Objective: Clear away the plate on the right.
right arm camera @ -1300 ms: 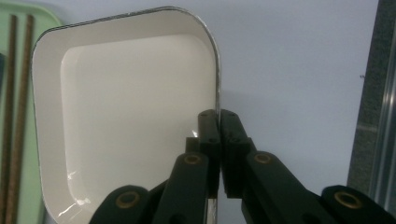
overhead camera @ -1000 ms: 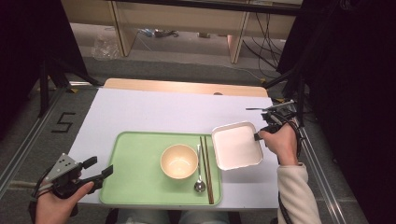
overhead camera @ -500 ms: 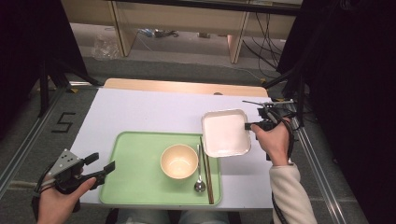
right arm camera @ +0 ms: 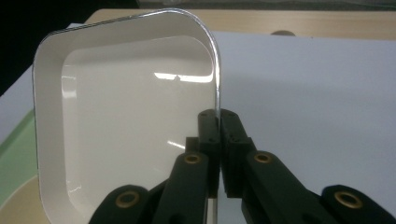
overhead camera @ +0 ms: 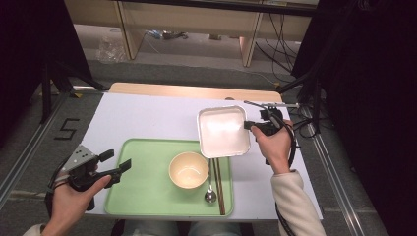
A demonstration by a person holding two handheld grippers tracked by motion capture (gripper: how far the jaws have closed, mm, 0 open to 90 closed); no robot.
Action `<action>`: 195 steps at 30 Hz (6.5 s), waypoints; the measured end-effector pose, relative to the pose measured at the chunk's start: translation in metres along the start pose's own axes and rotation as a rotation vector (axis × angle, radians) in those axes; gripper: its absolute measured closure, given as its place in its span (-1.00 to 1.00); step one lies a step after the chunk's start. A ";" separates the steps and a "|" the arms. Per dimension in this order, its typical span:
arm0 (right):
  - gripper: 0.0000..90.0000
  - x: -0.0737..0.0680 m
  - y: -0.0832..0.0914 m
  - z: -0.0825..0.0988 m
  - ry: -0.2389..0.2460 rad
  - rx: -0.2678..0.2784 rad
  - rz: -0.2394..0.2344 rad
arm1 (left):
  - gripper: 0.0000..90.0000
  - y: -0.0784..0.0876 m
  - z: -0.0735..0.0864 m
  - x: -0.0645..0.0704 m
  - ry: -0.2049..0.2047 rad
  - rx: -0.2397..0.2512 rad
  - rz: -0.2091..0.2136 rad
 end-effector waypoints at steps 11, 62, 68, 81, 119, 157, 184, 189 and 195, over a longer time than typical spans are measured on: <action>0.99 -0.030 -0.015 -0.007 0.054 0.023 -0.042 | -0.40 -0.021 -0.021 0.019 -0.026 0.002 0.054; 0.99 -0.104 -0.027 -0.005 0.182 0.079 -0.156 | 0.56 -0.086 -0.053 0.050 0.064 -0.060 0.079; 0.98 -0.110 -0.026 -0.004 0.198 0.077 -0.160 | 0.66 -0.082 -0.056 0.046 0.070 -0.037 0.048; 0.98 -0.115 -0.029 0.001 0.193 0.074 -0.156 | 0.75 -0.074 -0.061 0.042 0.071 -0.014 0.030; -0.06 -0.111 -0.022 0.003 0.221 0.141 -0.218 | 0.85 -0.061 -0.064 0.024 0.059 -0.035 0.034; -0.13 -0.045 -0.005 0.025 0.150 0.157 -0.066 | 0.85 -0.014 -0.037 -0.022 0.165 -0.097 -0.027; -0.13 -0.037 -0.009 0.032 0.146 0.132 -0.052 | 0.85 -0.006 -0.008 -0.044 0.227 -0.220 -0.053; -0.13 -0.038 -0.010 0.033 0.138 0.133 -0.052 | 0.85 -0.008 -0.004 -0.045 0.233 -0.241 -0.053; -0.13 -0.037 -0.010 0.034 0.135 0.105 -0.039 | 0.85 -0.010 -0.002 -0.045 0.238 -0.267 -0.046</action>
Point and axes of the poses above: each handheld gripper's, and its own axes: y roughly backward along the jaws, z roughly out of its underside, x roughly to its right, the point moved 3 cm from there along -y, roughly forward along the jaws, and after that the axes turned 4 degrees about y, right-handed, at the moved point
